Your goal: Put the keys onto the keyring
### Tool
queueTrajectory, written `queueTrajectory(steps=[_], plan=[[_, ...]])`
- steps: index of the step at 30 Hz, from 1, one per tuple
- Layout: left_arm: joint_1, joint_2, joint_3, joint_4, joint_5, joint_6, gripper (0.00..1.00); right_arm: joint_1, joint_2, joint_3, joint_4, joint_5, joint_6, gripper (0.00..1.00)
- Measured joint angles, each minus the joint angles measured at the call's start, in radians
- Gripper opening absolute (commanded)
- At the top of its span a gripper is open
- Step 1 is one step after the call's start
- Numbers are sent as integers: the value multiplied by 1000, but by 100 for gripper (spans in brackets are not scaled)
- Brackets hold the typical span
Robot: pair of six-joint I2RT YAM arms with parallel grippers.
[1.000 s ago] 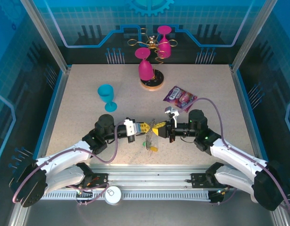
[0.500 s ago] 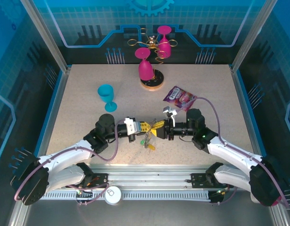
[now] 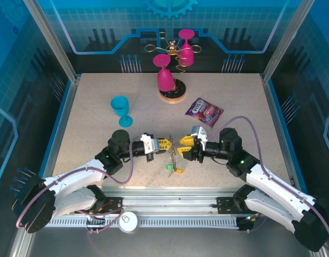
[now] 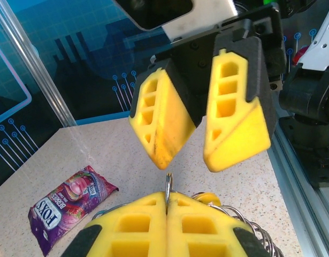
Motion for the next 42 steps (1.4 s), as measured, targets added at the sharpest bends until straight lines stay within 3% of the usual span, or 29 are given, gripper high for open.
queueTrajectory(steps=[9, 16, 23, 27, 28, 31, 42], plan=[[0, 9, 0, 0, 15, -1, 0, 58, 88, 42, 2, 8, -178, 29], [0, 9, 0, 0, 23, -16, 0, 61, 97, 44, 21, 22, -207, 18], [1, 9, 0, -1, 26, -23, 0, 60, 99, 44, 27, 28, -219, 0], [3, 9, 0, -4, 26, -26, 0, 60, 106, 51, 23, 28, -220, 0], [3, 9, 0, -5, 26, -26, 6, 60, 107, 54, 16, 29, -222, 0], [3, 8, 2, -30, 23, -18, 11, 60, 114, 78, -39, 29, -244, 0], [-1, 3, 93, -274, -1, 95, 12, 110, 219, 340, -489, 126, -473, 0]])
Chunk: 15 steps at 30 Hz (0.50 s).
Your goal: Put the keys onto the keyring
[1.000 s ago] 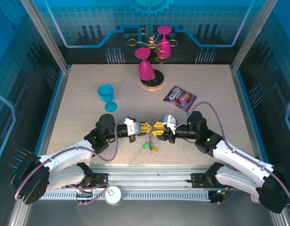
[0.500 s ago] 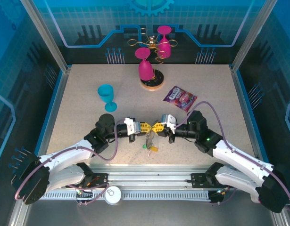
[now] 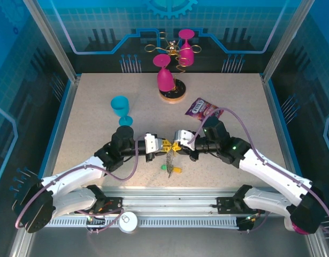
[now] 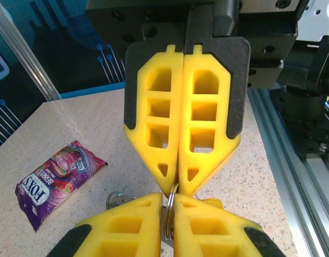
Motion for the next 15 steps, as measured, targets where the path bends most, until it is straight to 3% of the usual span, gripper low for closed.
queueTrajectory(steps=[6, 9, 10, 12, 15], plan=[[-16, 0, 56, -152, -21, 85, 0, 29, 76, 130, -196, 53, -79, 0], [-22, 0, 67, -189, -27, 101, 0, 40, 99, 167, -255, 64, -89, 0], [-24, -2, 67, -193, -27, 101, 0, 40, 99, 169, -259, 65, -88, 5], [-26, -7, 67, -189, -31, 101, 0, 36, 89, 163, -248, 63, -64, 30], [-27, -23, 48, -153, -38, 90, 0, 4, 18, 102, -153, 43, 11, 37]])
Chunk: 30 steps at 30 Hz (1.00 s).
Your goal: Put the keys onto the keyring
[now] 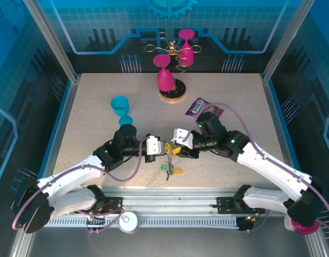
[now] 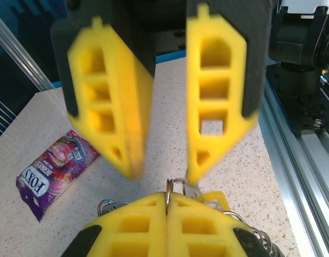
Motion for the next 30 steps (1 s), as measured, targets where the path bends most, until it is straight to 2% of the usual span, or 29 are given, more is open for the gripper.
queueTrajectory(steps=[5, 12, 20, 30], plan=[[0, -8, -71, 121, 1, -62, 0, -55, -121, -151, 162, -39, 154, 39], [0, -8, -114, 257, 5, -138, 0, -57, -130, -275, 302, -87, 301, 37], [0, -8, -121, 332, 3, -187, 0, -57, -135, -290, 372, -127, 349, 39], [0, -1, -134, 384, -23, -236, 0, -27, -253, -360, 389, -53, 342, 47]])
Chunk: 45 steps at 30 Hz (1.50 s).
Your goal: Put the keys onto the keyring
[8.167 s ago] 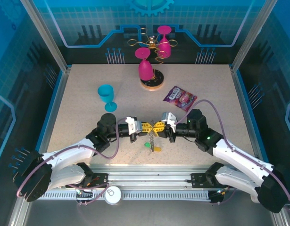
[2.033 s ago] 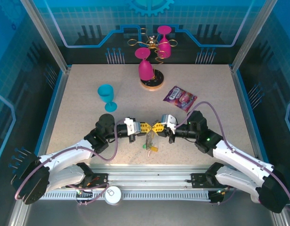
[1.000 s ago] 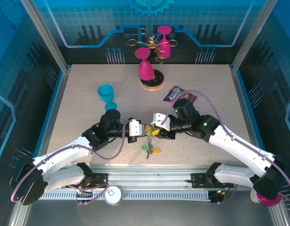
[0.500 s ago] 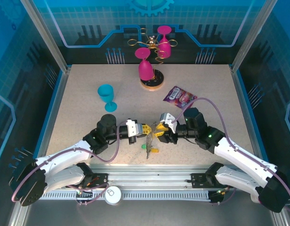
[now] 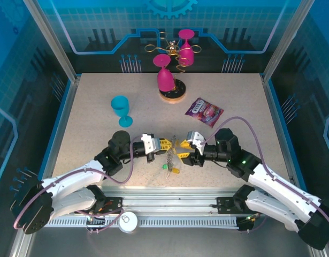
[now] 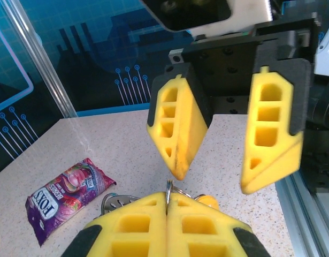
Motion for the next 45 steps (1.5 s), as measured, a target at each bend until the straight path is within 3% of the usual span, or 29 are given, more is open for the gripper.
queueTrajectory(steps=[21, 29, 45], plan=[[0, 9, -6, 56, -38, -92, 0, 50, 105, 1, 102, 146, 0, 34], [0, 19, -24, 110, -48, -156, 0, 58, 114, 3, 126, 165, -10, 0], [-3, 73, -52, 266, -59, -286, 0, 84, 158, 111, -56, 145, -119, 0]])
